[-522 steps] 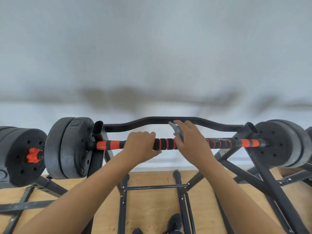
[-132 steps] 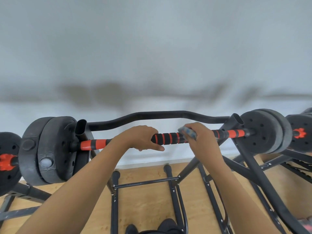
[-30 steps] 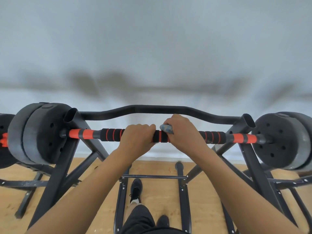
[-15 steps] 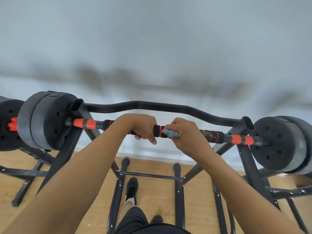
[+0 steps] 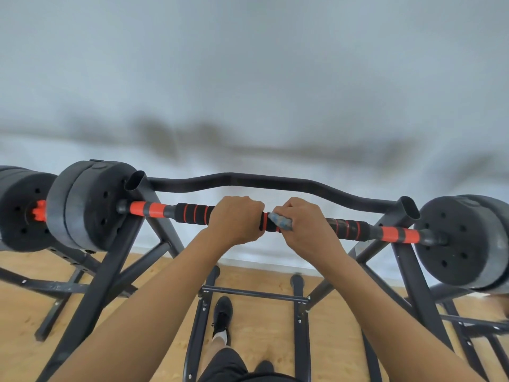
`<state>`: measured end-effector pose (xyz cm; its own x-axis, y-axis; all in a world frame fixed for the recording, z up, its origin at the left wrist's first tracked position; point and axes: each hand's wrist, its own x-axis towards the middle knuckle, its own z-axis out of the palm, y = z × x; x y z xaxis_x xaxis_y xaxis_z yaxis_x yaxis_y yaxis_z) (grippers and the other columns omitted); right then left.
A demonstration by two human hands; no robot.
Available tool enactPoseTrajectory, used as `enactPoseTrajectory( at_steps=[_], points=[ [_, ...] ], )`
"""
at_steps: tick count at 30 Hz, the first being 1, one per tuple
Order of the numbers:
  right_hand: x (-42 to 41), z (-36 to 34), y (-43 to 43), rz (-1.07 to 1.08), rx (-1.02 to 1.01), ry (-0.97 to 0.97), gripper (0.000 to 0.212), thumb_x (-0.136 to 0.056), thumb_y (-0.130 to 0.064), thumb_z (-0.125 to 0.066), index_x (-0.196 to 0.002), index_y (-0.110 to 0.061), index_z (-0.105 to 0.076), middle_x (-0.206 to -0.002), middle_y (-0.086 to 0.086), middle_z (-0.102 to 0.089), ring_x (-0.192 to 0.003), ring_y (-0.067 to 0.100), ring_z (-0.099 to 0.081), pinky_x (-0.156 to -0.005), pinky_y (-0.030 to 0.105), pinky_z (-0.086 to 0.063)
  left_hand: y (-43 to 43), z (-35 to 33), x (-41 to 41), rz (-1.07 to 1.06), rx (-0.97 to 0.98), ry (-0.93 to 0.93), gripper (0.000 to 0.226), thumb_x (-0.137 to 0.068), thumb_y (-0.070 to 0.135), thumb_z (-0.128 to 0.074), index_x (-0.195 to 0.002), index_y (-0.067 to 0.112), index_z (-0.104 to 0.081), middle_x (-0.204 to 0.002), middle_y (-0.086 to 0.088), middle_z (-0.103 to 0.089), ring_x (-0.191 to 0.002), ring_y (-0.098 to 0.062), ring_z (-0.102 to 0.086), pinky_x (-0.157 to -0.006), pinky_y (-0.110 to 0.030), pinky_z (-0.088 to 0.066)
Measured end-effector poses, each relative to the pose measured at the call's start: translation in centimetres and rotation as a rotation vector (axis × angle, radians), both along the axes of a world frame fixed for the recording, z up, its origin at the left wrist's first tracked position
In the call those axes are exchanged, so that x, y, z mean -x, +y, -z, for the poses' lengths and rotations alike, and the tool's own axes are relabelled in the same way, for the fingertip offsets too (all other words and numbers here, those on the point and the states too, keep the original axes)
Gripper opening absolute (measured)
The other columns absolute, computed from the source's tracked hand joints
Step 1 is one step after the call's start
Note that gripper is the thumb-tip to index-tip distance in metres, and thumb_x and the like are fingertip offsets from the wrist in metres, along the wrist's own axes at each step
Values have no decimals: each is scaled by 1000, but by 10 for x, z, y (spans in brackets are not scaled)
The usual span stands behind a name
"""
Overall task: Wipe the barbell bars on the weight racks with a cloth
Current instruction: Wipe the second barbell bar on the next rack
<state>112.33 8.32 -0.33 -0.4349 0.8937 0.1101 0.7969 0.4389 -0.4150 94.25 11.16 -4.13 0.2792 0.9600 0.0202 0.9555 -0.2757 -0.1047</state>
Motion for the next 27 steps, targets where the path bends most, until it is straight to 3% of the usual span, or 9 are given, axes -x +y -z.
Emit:
enactPoseTrajectory(
  at_steps=[5,8,11,14,16,20,24,26,27],
  points=[
    [-11,15,-27,-103,36,-9,21,-93,-12,-66,-111,-20,-74,-103,-5,-58,-89,14,-59,-79,21,-49,13,-12,2,8,283,-91,21,-77,39,-70,-71,26,-54,-66,6,-62,-56,-13,-57,-53,-26,-39],
    [-16,-13,-3,-78,-63,112,15,-95,-14,-65,-99,-21,-78,-91,-6,-61,-83,11,-57,-74,19,-47,16,-15,2,19,319,-99,23,-75,39,-71,-71,26,-53,-66,5,-61,-57,-14,-58,-56,-27,-44],
    [-8,-34,32,-32,-44,5,29,-95,-24,-57,-70,-14,-65,-69,0,-59,-66,15,-55,-67,33,-51,17,-18,3,2,398,-106,26,-76,40,-74,-74,28,-51,-70,4,-64,-63,-15,-64,-60,-28,-48],
    [5,-20,34,-36,82,-112,29,-89,-23,-53,-62,-11,-55,-58,5,-55,-52,21,-54,-55,43,-51,21,-24,3,-13,534,-137,23,-80,36,-75,-76,27,-54,-64,2,-64,-56,-16,-65,-58,-26,-49],
    [6,-8,31,-28,82,-120,25,-90,-20,-57,-65,-17,-58,-68,3,-53,-58,19,-54,-54,37,-46,26,-29,3,-2,616,-188,21,-82,29,-76,-75,22,-58,-60,1,-62,-50,-16,-61,-56,-27,-51],
    [6,-3,22,-55,18,-129,8,-94,-17,-63,-91,-22,-68,-89,-3,-53,-76,16,-56,-69,25,-49,33,-32,6,0,762,-265,16,-84,23,-76,-77,14,-64,-54,-1,-61,-44,-16,-56,-56,-29,-54],
    [0,0,11,-115,4,-138,15,-95,-14,-64,-108,-16,-70,-101,-2,-57,-82,16,-55,-68,20,-43,40,-36,7,-6,919,-301,15,-88,22,-73,-79,11,-68,-60,-4,-62,-48,-17,-54,-58,-31,-53],
    [-5,0,7,-140,-21,-139,17,-95,-15,-64,-111,-17,-71,-100,-2,-58,-82,16,-52,-64,16,-35,39,-34,9,20,917,-364,19,-89,30,-77,-85,12,-72,-65,-4,-67,-51,-17,-58,-64,-32,-56],
    [-7,-2,6,-147,-26,-129,17,-96,-17,-63,-111,-18,-72,-99,-3,-59,-82,16,-52,-63,16,-36,36,-32,11,69,816,-380,23,-87,38,-78,-88,16,-72,-67,0,-70,-53,-15,-62,-66,-30,-57]
  ],
)
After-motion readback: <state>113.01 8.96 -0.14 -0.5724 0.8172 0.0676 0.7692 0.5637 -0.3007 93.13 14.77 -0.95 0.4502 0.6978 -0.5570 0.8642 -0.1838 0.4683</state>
